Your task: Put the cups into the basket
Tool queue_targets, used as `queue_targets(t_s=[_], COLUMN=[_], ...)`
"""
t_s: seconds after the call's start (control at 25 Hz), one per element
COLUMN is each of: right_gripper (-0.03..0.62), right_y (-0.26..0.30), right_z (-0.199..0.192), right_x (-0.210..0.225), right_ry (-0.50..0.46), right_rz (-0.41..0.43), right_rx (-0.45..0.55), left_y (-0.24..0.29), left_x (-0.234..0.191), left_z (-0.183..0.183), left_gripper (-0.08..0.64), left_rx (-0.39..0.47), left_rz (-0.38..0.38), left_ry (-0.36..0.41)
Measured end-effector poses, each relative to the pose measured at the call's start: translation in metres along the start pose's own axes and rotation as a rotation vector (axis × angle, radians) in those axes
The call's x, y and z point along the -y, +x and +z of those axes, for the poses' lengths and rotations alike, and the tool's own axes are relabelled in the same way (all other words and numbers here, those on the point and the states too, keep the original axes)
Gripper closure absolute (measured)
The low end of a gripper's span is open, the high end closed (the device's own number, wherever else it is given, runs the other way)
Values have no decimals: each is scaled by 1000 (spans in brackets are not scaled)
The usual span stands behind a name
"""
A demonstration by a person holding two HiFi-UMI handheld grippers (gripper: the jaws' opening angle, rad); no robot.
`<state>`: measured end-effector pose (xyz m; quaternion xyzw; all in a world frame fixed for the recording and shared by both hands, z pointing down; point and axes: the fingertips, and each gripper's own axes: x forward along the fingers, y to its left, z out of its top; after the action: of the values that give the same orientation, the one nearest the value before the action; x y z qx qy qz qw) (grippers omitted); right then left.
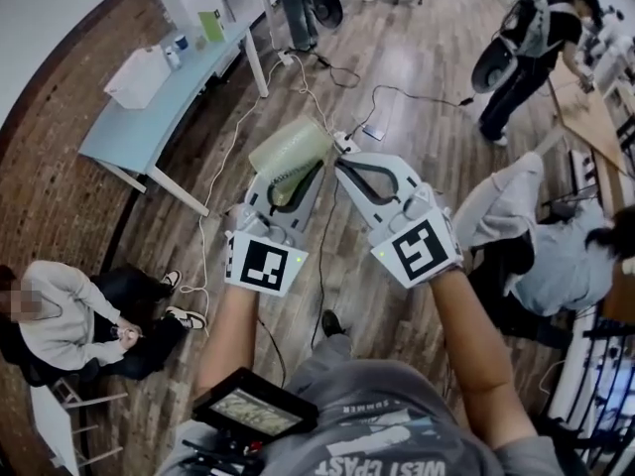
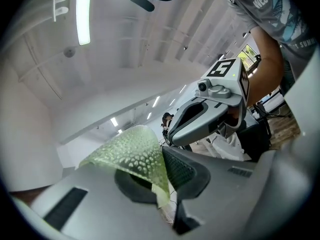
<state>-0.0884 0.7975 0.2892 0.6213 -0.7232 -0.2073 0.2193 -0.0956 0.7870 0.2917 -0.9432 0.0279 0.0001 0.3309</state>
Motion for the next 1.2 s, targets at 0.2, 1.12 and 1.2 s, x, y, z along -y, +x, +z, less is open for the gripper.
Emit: queue_targets(t_s=[0.2, 1.12, 1.2], right_gripper=[580, 580, 580], right_y=[60, 309, 328], right_z=[-11, -123, -129], right_x=[29, 211, 227], right_ry=[-1, 44, 42], right_rz=[-16, 150, 162], right_rx=[-8, 143, 164], left_y=[26, 210, 222], left_x=[-52, -251, -266], left_z=[-35, -210, -221], left_gripper=[534, 534, 534], left_rx=[35, -144, -158], left_rz=[-4, 131, 155], left_ry=[1, 5, 1])
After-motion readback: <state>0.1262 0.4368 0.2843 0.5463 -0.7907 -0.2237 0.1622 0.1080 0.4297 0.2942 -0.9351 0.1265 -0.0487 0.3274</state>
